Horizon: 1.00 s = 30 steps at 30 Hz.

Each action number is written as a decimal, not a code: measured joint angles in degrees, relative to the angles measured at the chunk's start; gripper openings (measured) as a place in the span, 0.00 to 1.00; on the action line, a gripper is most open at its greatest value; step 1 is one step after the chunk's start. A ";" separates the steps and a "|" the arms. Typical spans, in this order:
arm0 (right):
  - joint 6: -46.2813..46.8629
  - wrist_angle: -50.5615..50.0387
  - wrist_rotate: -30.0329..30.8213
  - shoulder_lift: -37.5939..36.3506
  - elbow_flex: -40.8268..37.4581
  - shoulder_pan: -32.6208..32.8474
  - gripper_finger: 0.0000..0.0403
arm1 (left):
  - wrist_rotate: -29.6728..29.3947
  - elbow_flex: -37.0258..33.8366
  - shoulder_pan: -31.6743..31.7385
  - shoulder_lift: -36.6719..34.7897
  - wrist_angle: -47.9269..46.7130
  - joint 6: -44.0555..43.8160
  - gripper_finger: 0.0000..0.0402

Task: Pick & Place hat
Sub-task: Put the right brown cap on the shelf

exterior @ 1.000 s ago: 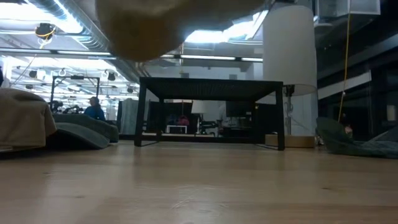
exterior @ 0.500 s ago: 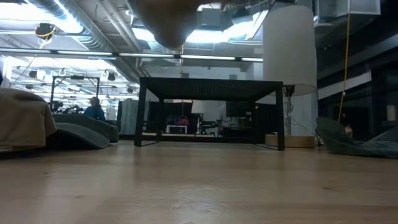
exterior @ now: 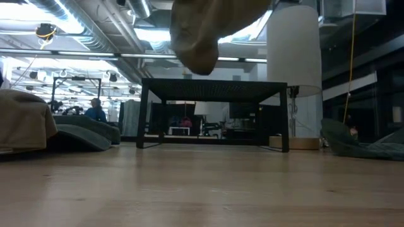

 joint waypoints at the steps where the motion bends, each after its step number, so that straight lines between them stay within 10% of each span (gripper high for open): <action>1: 0.00 0.11 -0.55 0.07 0.00 -0.58 0.03 | 0.54 0.00 0.74 -0.07 -0.09 -0.96 0.11; 8: -0.68 3.07 -8.96 1.22 0.00 -3.62 0.03 | 6.83 0.00 6.48 1.84 -0.25 -3.61 0.29; 15: -3.16 3.09 -4.60 1.20 -0.07 -4.38 0.03 | 6.89 0.00 9.30 1.14 0.84 -4.74 0.42; 20: -5.12 3.14 0.53 1.09 -0.07 -4.94 0.03 | 6.90 0.00 9.95 0.82 -1.23 -5.74 0.44; 30: -7.97 6.73 -7.95 1.09 -0.07 -6.96 0.03 | 5.30 0.00 12.38 2.80 -5.04 -9.71 0.44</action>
